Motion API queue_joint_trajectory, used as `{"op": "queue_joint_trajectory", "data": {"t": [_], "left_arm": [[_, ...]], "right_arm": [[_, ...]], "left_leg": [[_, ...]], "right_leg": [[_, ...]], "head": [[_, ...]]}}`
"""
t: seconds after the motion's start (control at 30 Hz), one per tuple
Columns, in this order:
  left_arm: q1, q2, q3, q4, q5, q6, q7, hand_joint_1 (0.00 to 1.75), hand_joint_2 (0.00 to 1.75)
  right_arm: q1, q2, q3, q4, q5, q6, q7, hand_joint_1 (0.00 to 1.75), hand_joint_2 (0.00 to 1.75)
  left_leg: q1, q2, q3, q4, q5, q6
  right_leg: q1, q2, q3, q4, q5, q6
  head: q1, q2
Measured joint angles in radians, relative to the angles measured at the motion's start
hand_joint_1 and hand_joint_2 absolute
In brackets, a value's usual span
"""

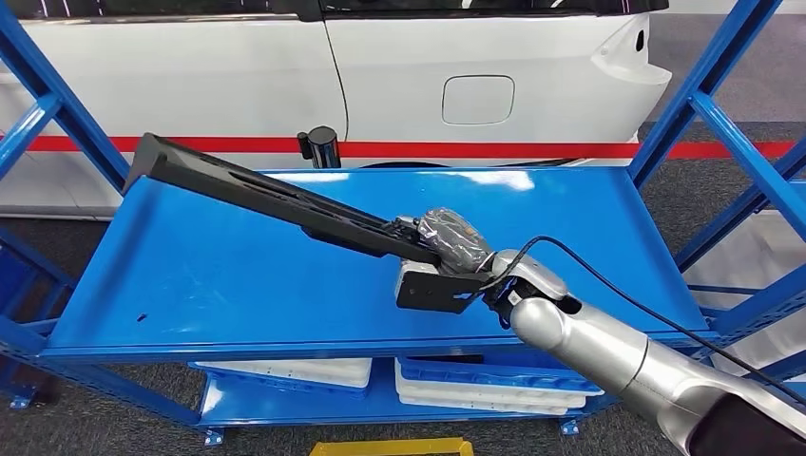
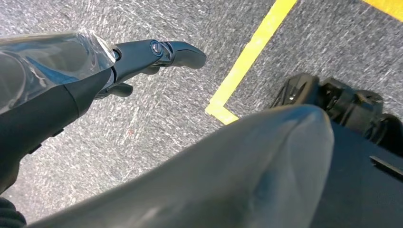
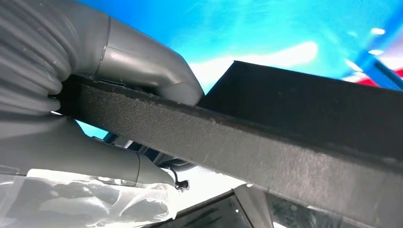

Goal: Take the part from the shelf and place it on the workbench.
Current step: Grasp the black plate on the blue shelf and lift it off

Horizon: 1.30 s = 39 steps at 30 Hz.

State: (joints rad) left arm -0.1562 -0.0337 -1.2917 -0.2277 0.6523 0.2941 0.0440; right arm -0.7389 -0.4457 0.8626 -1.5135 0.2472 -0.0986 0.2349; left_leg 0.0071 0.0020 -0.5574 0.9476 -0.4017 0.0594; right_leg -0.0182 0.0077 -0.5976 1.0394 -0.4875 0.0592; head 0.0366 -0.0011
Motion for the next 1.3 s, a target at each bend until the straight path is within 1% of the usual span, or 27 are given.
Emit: {"op": "queue_joint_trajectory", "data": {"t": [0.1,0.17,0.2,0.23,0.3,0.33,0.37,0.4,0.43,0.47,0.53,0.57,0.67,0.7,0.73,0.77,0.83,0.87,0.9,0.93,1.0,1.03,1.07,1.17,1.2,1.23,1.3], "left_arm": [[-0.001,0.0,0.0,0.0,0.0,0.0,0.0,0.0,0.0],[0.001,0.0,0.0,0.0,-0.002,0.0,-0.001,0.0,0.0],[0.001,0.0,0.0,0.0,-0.002,0.0,-0.001,0.0,0.0],[0.001,0.0,0.0,0.0,-0.003,0.001,-0.002,0.0,0.44],[0.003,0.0,0.0,0.0,-0.003,-0.001,-0.009,0.0,1.31],[0.005,0.0,0.0,0.0,-0.003,-0.002,-0.015,0.0,1.75],[0.008,0.0,0.0,0.0,-0.002,-0.004,-0.021,0.0,1.75],[0.009,0.0,0.0,0.0,-0.002,-0.004,-0.026,0.0,1.75],[0.01,0.0,0.0,0.0,-0.002,-0.004,-0.03,0.0,1.75],[0.011,0.001,0.0,0.0,-0.002,-0.004,-0.035,0.0,1.75],[0.011,0.002,0.0,0.0,-0.003,0.0,-0.045,0.0,1.75],[0.011,0.002,0.0,0.0,-0.003,0.004,-0.052,0.0,1.75],[0.014,0.002,0.0,0.0,-0.003,0.021,-0.081,0.0,1.75],[0.015,0.003,0.0,0.0,-0.002,0.029,-0.098,0.0,1.75],[0.014,0.003,0.001,0.0,0.0,0.037,-0.117,0.0,1.75],[0.012,0.003,0.002,0.0,0.002,0.044,-0.138,0.0,1.75],[0.01,0.003,0.003,0.0,0.007,0.056,-0.175,0.0,1.75],[0.009,0.003,0.004,0.0,0.01,0.063,-0.19,0.0,1.75],[0.008,0.003,0.006,0.0,0.013,0.07,-0.2,0.0,1.75],[0.006,0.003,0.009,0.0,0.016,0.076,-0.208,0.0,1.75],[0.001,0.003,0.017,0.0,0.026,0.081,-0.221,0.0,1.75],[-0.002,0.003,0.021,0.0,0.034,0.079,-0.229,0.0,1.75],[-0.004,0.003,0.026,0.0,0.042,0.076,-0.236,0.0,1.75],[-0.008,0.003,0.04,0.0,0.052,0.069,-0.236,0.0,1.75],[-0.008,0.003,0.044,0.0,0.054,0.069,-0.232,0.0,1.75],[-0.009,0.003,0.047,0.0,0.056,0.069,-0.229,0.0,1.75],[-0.009,0.004,0.054,0.0,0.064,0.068,-0.223,0.0,1.75]], "right_arm": [[0.007,0.0,-0.012,-0.015,-0.039,-0.019,-0.019,1.75,1.75],[0.016,0.0,-0.026,-0.031,-0.079,-0.036,-0.036,1.75,1.75],[0.022,0.001,-0.038,-0.049,-0.121,-0.047,-0.055,1.75,1.75],[0.03,0.003,-0.062,-0.08,-0.207,-0.062,-0.092,1.75,1.75],[0.052,0.016,-0.121,-0.164,-0.42,-0.083,-0.195,1.75,1.75],[0.063,0.022,-0.143,-0.197,-0.503,-0.087,-0.237,1.75,1.75],[0.073,0.027,-0.156,-0.218,-0.545,-0.086,-0.261,1.75,1.75],[0.081,0.028,-0.159,-0.227,-0.558,-0.084,-0.269,1.75,1.75],[0.088,0.03,-0.164,-0.237,-0.57,-0.082,-0.278,1.75,1.75],[0.093,0.031,-0.168,-0.248,-0.58,-0.08,-0.286,1.75,1.75],[0.101,0.033,-0.175,-0.271,-0.596,-0.076,-0.3,1.75,1.75],[0.106,0.034,-0.177,-0.283,-0.601,-0.073,-0.306,1.75,1.75],[0.129,0.035,-0.181,-0.315,-0.605,-0.069,-0.315,1.75,1.75],[0.137,0.035,-0.183,-0.325,-0.603,-0.069,-0.317,1.75,1.75],[0.144,0.035,-0.185,-0.336,-0.6,-0.069,-0.319,1.75,1.75],[0.152,0.035,-0.188,-0.346,-0.596,-0.07,-0.32,1.75,1.75],[0.172,0.035,-0.191,-0.363,-0.585,-0.072,-0.32,1.75,1.75],[0.183,0.035,-0.191,-0.37,-0.58,-0.073,-0.319,1.75,1.75],[0.193,0.035,-0.191,-0.377,-0.576,-0.074,-0.318,1.75,1.75],[0.199,0.035,-0.191,-0.383,-0.573,-0.075,-0.316,1.75,1.75],[0.203,0.035,-0.191,-0.395,-0.566,-0.077,-0.314,1.75,1.75],[0.205,0.035,-0.192,-0.401,-0.563,-0.078,-0.313,1.75,1.75],[0.207,0.035,-0.192,-0.407,-0.56,-0.079,-0.312,1.75,1.75],[0.221,0.034,-0.193,-0.418,-0.553,-0.082,-0.308,1.75,1.75],[0.224,0.034,-0.193,-0.421,-0.551,-0.083,-0.307,1.75,1.75],[0.226,0.033,-0.193,-0.424,-0.55,-0.083,-0.306,1.75,1.75],[0.231,0.033,-0.193,-0.43,-0.548,-0.086,-0.306,1.75,1.75]], "left_leg": [[-0.002,0.0,0.0,0.0,0.0,0.003],[-0.003,0.0,0.0,0.0,-0.001,0.004],[-0.004,-0.001,0.002,0.001,-0.002,0.003],[-0.006,-0.002,0.003,0.002,-0.005,-0.002],[-0.004,-0.004,-0.064,0.153,-0.082,-0.03],[-0.002,-0.004,-0.106,0.24,-0.12,-0.043],[0.001,-0.004,-0.144,0.317,-0.15,-0.051],[0.001,-0.004,-0.142,0.306,-0.134,-0.051],[0.001,-0.004,-0.119,0.254,-0.104,-0.05],[0.002,-0.004,-0.083,0.176,-0.067,-0.047],[-0.002,-0.004,-0.02,0.045,-0.02,-0.039],[-0.004,-0.004,-0.005,0.016,-0.012,-0.034],[-0.008,-0.005,-0.001,0.004,-0.008,-0.017],[-0.007,-0.004,0.001,0.001,-0.006,-0.011],[-0.005,-0.004,0.002,-0.002,-0.003,-0.005],[-0.004,-0.004,0.003,-0.003,-0.002,0.0],[-0.005,-0.004,0.003,-0.003,-0.003,0.004],[-0.005,-0.004,0.004,-0.003,-0.003,0.004],[-0.005,-0.004,0.004,-0.003,-0.004,0.004],[-0.005,-0.004,0.006,-0.002,-0.004,0.003],[-0.006,-0.004,0.008,0.0,-0.007,-0.002],[-0.008,-0.005,0.008,0.001,-0.009,-0.006],[-0.01,-0.005,0.008,0.002,-0.01,-0.01],[-0.008,-0.004,0.005,0.006,-0.014,-0.027],[-0.006,-0.004,-0.001,0.018,-0.024,-0.033],[-0.004,-0.004,-0.015,0.05,-0.045,-0.039],[-0.001,-0.004,-0.071,0.175,-0.109,-0.049]], "right_leg": [[0.0,0.0,-0.046,0.101,-0.049,0.002],[0.0,0.0,-0.094,0.202,-0.083,0.003],[0.0,-0.001,-0.083,0.175,-0.058,0.003],[0.002,-0.002,-0.057,0.116,-0.026,-0.002],[0.004,-0.004,0.019,-0.052,0.053,-0.026],[0.005,-0.004,0.031,-0.079,0.06,-0.037],[0.003,-0.004,0.031,-0.08,0.061,-0.044],[0.004,-0.003,0.032,-0.08,0.061,-0.043],[0.004,-0.002,0.033,-0.08,0.06,-0.043],[0.003,-0.002,0.034,-0.08,0.059,-0.041],[0.007,0.0,0.034,-0.079,0.057,-0.036],[0.009,0.001,0.034,-0.079,0.056,-0.032],[0.006,0.0,0.035,-0.079,0.054,-0.016],[0.005,0.0,0.029,-0.064,0.041,-0.011],[0.004,-0.001,0.014,-0.027,0.018,-0.008],[0.004,-0.002,-0.012,0.032,-0.015,-0.005],[0.004,-0.002,-0.08,0.175,-0.078,-0.002],[0.004,-0.002,-0.102,0.219,-0.088,-0.001],[0.003,-0.002,-0.106,0.223,-0.079,0.0],[0.002,-0.002,-0.088,0.184,-0.051,0.001],[0.0,-0.004,-0.015,0.033,0.018,0.0],[0.001,-0.005,0.015,-0.029,0.041,-0.003],[0.001,-0.005,0.032,-0.066,0.051,-0.007],[0.005,-0.003,0.035,-0.078,0.055,-0.024],[0.005,-0.003,0.035,-0.08,0.057,-0.031],[0.003,-0.003,0.035,-0.081,0.059,-0.036],[0.002,-0.003,0.034,-0.081,0.059,-0.042]], "head": [[0.0,0.0],[0.0,0.0],[0.0,0.0],[0.0,0.0],[-0.002,0.0],[-0.003,0.0],[-0.003,0.0],[-0.003,0.0],[-0.003,0.0],[-0.003,0.0],[-0.003,0.0],[-0.002,0.0],[-0.002,0.0],[-0.001,0.0],[-0.001,0.0],[-0.001,0.0],[0.0,0.0],[0.0,0.0],[0.0,0.0],[0.0,0.0],[0.0,0.0],[-0.001,0.0],[-0.001,0.0],[-0.002,0.0],[-0.002,0.0],[-0.003,0.0],[-0.004,0.0]]}}
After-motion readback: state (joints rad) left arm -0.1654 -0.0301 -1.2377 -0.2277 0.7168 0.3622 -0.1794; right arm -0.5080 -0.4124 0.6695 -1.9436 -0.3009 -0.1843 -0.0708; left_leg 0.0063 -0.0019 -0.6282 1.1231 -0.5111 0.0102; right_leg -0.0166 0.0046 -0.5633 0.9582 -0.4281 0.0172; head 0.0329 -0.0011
